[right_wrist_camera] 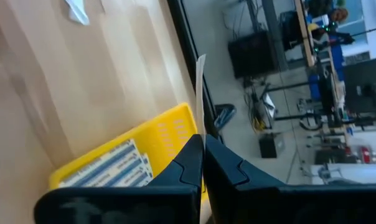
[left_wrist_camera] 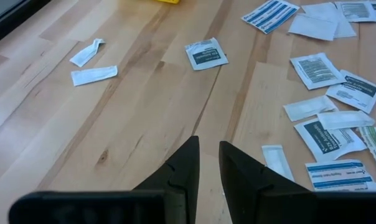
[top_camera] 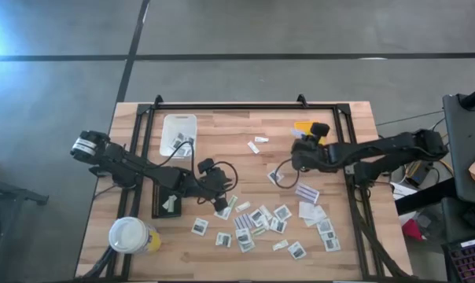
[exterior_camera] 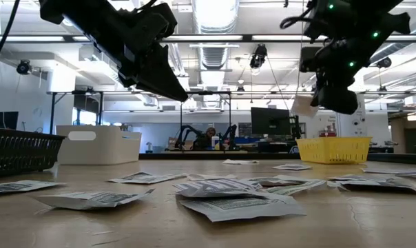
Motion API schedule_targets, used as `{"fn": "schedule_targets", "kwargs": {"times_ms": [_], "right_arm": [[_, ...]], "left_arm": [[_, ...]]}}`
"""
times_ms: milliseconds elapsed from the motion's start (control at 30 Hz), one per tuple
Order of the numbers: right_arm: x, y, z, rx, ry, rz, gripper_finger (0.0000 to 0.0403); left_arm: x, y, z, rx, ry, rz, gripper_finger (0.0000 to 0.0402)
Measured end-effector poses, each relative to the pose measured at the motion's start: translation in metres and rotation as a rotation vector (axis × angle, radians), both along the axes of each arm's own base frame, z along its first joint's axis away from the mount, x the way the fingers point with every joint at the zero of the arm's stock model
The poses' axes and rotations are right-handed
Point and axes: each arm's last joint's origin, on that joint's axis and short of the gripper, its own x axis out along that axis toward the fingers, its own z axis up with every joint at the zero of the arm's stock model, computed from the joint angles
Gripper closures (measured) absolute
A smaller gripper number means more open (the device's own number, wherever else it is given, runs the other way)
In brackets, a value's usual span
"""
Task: Pick & Place First Aid Supplies
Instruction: Put the blue bandage pack into the yellow bin
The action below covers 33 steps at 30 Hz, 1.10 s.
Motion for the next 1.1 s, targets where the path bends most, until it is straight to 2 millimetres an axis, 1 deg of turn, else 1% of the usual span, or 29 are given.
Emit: {"fn": "schedule_targets", "kwargs": {"times_ms": [233,533,833,967,1100], "right_arm": [[0.003,-0.009,-0.007,-0.001,0.060,-0.026,0.0394],[0.000,-0.024,-0.007,0.043,0.065,-0.093,0.0394],[-0.003,-0.035,-0.010,0.153,0.061,-0.121,0.0394],[-0.006,-0.043,-0.010,0.166,0.058,-0.158,0.0394],[-0.009,-0.053,-0.011,0.222,0.051,-0.186,0.0394]], "left_arm": [[0.000,0.000,0.000,-0.001,0.000,-0.001,0.0330],[0.000,0.000,0.000,-0.002,-0.001,0.000,0.0330],[0.000,0.000,0.000,-0.003,-0.001,0.000,0.0330],[0.000,0.000,0.000,-0.006,-0.001,0.002,0.0330],[0.000,0.000,0.000,-0.008,-0.002,0.004,0.0330]]}}
